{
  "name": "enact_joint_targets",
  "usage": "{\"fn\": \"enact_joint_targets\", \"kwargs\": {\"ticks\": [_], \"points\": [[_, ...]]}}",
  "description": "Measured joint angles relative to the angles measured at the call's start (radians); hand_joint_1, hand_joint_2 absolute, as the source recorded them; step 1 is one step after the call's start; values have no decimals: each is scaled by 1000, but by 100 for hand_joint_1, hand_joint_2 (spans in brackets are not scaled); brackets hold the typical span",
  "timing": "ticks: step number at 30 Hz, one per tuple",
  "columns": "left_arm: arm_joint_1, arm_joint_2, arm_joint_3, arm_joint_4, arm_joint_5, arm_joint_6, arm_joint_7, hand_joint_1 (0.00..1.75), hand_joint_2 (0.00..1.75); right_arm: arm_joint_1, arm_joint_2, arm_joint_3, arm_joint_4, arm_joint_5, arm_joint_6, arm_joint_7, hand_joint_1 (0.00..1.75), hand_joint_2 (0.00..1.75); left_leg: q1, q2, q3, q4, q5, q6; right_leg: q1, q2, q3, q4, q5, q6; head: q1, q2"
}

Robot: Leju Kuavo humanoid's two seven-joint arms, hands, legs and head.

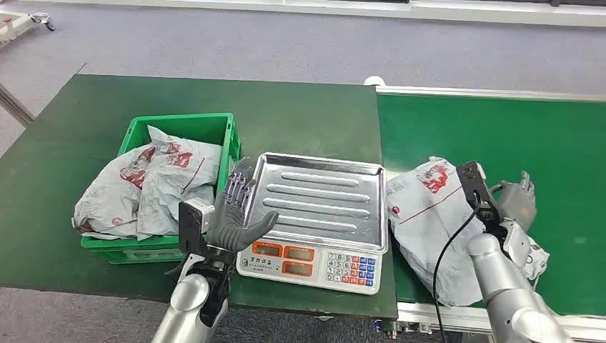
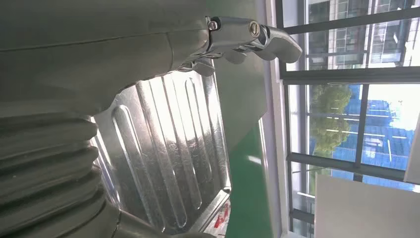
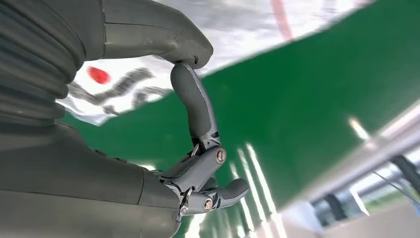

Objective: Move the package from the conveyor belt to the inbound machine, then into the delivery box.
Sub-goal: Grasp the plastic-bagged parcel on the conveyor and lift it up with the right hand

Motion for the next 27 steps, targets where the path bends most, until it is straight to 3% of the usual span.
{"fn": "enact_joint_targets", "kwargs": {"ticks": [9,13,17,27], "points": [[-9,0,-3,6,9,-7,7,0,175,26,-20,-23,116,-6,7,67,0,175,0,1,0,0,0,0,0,1,-1,0,0,0,0,0],[-12,-1,-11,13,10,-12,12,0,175,70,-2,-64,152,-86,-10,-20,0,175,0,1,0,0,-1,0,0,0,-1,0,-1,0,0,0],[-17,-2,-21,23,10,-13,13,0,175,115,42,-139,182,-181,33,-132,0,175,1,1,0,0,-1,-1,1,1,-1,0,-1,-1,0,0],[-27,-2,-29,43,13,-14,13,0,175,118,82,-222,206,-199,64,-146,0,175,2,2,7,0,-3,-1,2,1,8,-1,-2,0,0,0]]}}
